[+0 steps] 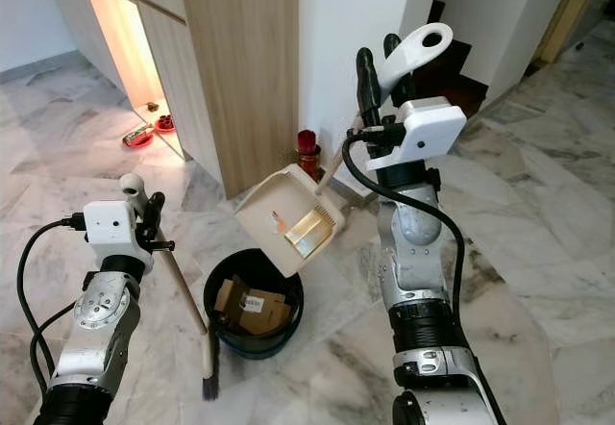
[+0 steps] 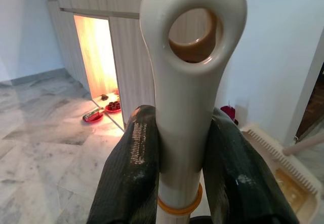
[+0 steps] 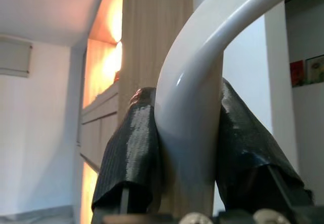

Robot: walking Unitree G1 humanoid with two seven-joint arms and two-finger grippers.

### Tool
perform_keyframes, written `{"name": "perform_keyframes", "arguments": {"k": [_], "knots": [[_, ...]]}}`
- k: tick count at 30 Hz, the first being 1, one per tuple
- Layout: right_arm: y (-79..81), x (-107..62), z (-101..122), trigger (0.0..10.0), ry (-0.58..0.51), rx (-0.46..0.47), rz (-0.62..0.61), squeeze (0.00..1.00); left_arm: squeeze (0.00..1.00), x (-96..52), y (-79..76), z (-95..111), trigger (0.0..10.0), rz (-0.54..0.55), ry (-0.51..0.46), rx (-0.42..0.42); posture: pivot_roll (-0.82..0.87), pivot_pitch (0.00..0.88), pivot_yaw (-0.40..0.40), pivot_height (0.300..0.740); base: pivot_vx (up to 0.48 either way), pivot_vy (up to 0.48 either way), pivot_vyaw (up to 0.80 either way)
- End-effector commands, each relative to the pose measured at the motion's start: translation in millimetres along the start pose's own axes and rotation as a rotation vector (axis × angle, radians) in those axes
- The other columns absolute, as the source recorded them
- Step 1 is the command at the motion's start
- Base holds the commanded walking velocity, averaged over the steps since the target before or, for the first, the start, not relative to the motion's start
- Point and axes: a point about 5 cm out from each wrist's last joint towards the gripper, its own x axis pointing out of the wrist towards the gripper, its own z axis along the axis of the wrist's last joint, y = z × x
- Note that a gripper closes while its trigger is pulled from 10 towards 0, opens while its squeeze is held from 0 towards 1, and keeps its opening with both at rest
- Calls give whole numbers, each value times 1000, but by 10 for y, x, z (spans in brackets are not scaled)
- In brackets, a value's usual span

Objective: Sweep floor

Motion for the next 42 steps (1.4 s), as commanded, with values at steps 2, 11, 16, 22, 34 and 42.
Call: {"name": "perform_keyframes", "arguments": {"k": [2, 11, 16, 22, 34, 42], "knots": [[126, 120, 151, 10000, -93, 57, 63, 0, 0, 35, 4, 117, 10000, -1, -60, -7, 16, 0, -7, 740, 0, 0, 0], [180, 128, 157, 10000, -103, 42, 126, 0, 0, 37, 4, 121, 10000, -5, -63, -6, 17, 0, -5, 740, 0, 0, 0], [278, 127, 164, 10000, -110, 21, 220, 0, 0, 38, 4, 124, 10000, -7, -65, -6, 19, 0, -4, 740, 0, 0, 0], [328, 120, 162, 10000, -112, 2, 263, 0, 0, 35, 5, 127, 10000, -7, -66, -7, 21, 0, -5, 740, 0, 0, 0], [350, 120, 176, 10000, -126, -55, 296, 0, 0, 36, -30, 135, 10000, -27, -75, 13, 20, 0, -6, 740, 0, 0, 0], [317, 122, 153, 10000, -115, -95, 276, 0, 0, 35, -32, 133, 10000, -26, -74, 12, 19, 0, -7, 740, 0, 0, 0]]}}
